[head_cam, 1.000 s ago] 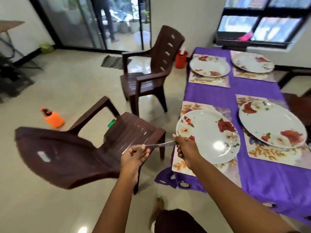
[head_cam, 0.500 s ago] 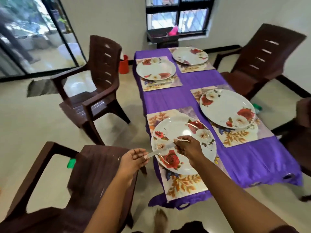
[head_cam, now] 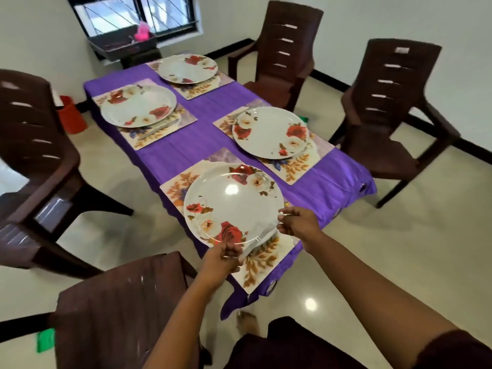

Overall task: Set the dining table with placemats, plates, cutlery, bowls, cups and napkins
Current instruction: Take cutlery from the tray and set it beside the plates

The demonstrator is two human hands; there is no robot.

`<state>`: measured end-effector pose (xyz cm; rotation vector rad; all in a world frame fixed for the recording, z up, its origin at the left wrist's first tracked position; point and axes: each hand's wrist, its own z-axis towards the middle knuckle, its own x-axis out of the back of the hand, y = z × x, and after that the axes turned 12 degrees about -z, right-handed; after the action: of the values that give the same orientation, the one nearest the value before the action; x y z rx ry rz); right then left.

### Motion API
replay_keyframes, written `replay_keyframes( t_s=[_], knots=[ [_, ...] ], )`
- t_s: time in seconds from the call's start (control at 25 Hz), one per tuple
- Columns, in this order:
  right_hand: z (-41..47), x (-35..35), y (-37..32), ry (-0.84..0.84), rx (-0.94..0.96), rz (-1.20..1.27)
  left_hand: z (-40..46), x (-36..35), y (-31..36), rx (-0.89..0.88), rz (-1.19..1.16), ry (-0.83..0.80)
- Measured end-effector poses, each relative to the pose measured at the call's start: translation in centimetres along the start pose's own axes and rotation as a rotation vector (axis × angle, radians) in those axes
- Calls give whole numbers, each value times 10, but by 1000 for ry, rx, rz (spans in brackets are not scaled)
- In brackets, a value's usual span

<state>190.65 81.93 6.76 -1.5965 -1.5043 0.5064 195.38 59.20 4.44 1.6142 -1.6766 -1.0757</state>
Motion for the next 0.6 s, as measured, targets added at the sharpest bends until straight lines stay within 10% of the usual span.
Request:
replay_keyframes(
  t_s=[0.6],
  knots=[
    [24,14,65,220,-155,-273,4,-41,-56,-161,583,118]
  ],
)
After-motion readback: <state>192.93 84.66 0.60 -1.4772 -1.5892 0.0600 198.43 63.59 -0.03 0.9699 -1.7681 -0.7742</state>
